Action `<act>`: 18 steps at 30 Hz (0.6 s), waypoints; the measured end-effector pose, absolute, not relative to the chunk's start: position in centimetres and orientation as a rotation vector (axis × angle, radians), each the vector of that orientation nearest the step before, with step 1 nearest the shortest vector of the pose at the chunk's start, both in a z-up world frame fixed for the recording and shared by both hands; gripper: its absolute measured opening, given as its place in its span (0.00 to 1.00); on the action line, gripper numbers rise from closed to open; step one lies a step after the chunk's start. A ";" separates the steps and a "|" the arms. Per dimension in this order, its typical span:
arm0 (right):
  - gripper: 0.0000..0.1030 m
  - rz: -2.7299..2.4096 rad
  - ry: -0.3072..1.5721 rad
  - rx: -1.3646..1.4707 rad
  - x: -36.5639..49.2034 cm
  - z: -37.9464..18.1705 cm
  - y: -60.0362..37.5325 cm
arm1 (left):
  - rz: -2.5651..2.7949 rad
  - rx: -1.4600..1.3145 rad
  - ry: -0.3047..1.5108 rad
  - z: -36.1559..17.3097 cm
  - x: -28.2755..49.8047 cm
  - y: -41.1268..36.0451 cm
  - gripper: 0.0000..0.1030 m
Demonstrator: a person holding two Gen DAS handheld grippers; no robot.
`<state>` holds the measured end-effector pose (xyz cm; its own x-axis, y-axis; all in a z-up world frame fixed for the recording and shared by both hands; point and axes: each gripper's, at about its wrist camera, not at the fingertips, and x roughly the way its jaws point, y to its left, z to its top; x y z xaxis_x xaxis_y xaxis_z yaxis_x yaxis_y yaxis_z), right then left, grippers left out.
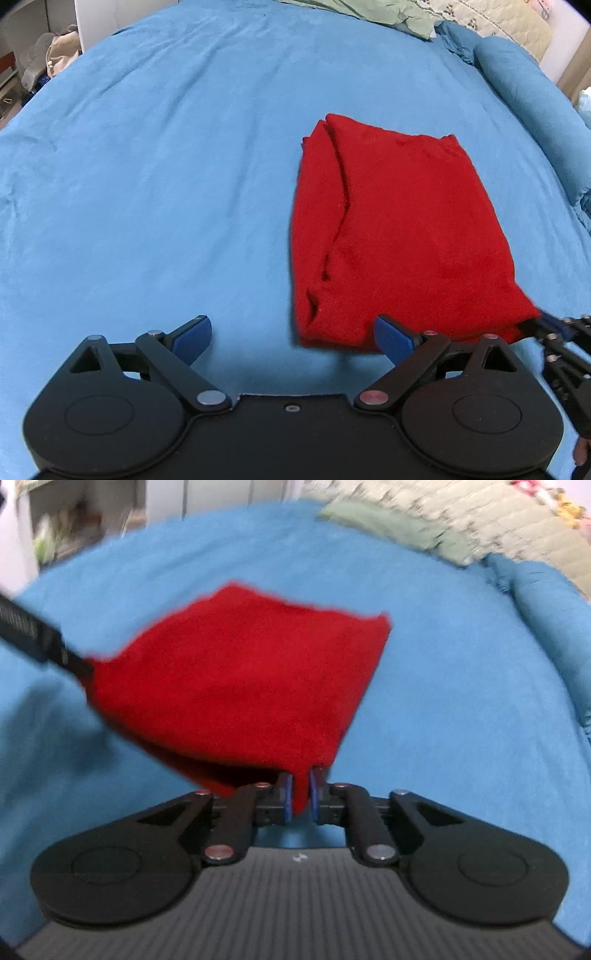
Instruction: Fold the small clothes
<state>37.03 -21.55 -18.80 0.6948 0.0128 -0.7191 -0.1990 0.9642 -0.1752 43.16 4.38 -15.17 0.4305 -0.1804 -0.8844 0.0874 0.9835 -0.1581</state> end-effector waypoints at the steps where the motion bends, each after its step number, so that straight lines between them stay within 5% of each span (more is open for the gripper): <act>1: 0.22 0.110 0.800 -0.258 36.8 -18.9 -21.7 | -0.167 -0.088 1.115 -15.3 43.2 4.2 0.94; 10: 0.25 0.188 0.929 -0.248 36.1 -22.6 -23.2 | -0.130 0.010 1.140 -18.3 43.9 3.3 0.94; 12: 0.49 0.199 0.923 -0.197 36.1 -21.8 -24.3 | -0.129 0.023 1.152 -19.0 44.3 3.2 0.94; 14: 0.64 0.198 0.904 -0.164 35.7 -21.0 -24.9 | -0.124 0.046 1.161 -19.6 44.5 2.9 0.96; 18: 0.64 0.203 0.909 -0.103 35.9 -18.9 -26.0 | -0.119 0.069 1.169 -19.4 44.8 2.6 0.94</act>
